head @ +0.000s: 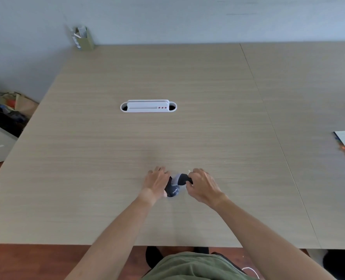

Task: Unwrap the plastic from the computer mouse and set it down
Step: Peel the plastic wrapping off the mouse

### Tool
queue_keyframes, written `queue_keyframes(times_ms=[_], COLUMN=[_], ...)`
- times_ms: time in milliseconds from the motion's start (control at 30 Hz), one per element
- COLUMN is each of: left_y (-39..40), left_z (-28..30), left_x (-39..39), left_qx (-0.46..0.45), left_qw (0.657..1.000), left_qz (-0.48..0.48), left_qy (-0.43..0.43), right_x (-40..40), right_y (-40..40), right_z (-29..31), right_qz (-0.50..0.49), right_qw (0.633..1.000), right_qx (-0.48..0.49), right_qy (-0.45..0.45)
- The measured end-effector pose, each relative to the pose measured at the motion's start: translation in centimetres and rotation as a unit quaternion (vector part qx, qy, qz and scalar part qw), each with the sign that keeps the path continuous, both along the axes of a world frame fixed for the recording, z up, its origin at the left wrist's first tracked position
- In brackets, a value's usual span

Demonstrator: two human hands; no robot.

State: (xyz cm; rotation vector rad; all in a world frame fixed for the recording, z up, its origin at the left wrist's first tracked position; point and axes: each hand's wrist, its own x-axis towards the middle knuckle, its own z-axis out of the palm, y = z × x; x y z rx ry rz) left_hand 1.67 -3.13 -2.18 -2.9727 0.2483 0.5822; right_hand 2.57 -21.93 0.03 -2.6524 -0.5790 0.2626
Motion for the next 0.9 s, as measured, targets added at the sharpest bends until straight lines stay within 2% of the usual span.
queue_keyframes(times_ms=[133,200,333,500,567,633,700,767,833,900], left_y=[0.6,0.9,1.1,0.7,0.5,0.3,0.3,0.4,0.5,0.5], left_z=[-0.2,0.0,0.4,0.4,0.4,0.4,0.0,-0.2,-0.2,0.0], left_x=[-0.1,-0.2,-0.3,0.0,0.0,0.0,0.0,-0.1,-0.2,-0.3], left_qx=[-0.073,-0.079,-0.081,-0.098,-0.104,-0.114,-0.128,-0.14,-0.144,-0.144], left_qw=[0.997,0.997,0.996,0.994,0.992,0.991,0.989,0.987,0.986,0.986], left_qz=[0.013,0.015,0.023,0.045,0.054,0.063,0.073,0.08,0.084,0.087], left_qy=[0.012,0.008,0.012,0.031,0.035,0.033,0.025,0.015,0.013,0.019], right_x=[-1.1,-1.1,-0.5,-0.7,0.0,1.0,1.3,0.8,-0.4,-0.6], right_y=[0.0,-0.4,-1.7,-1.2,-1.1,-1.4,-1.6,-1.3,-0.5,0.0], right_z=[0.1,-0.2,-0.3,0.4,0.4,0.6,0.9,1.5,1.6,0.9], right_qz=[0.121,0.108,0.014,0.121,0.073,-0.021,-0.042,0.038,0.126,0.133], right_qw=[0.992,0.994,1.0,0.992,0.996,0.998,0.999,0.999,0.989,0.988], right_qx=[-0.013,-0.021,-0.019,-0.04,-0.052,-0.049,-0.018,-0.009,-0.046,-0.061], right_qy=[0.041,0.024,-0.016,0.023,-0.003,-0.015,-0.01,0.031,0.07,0.045])
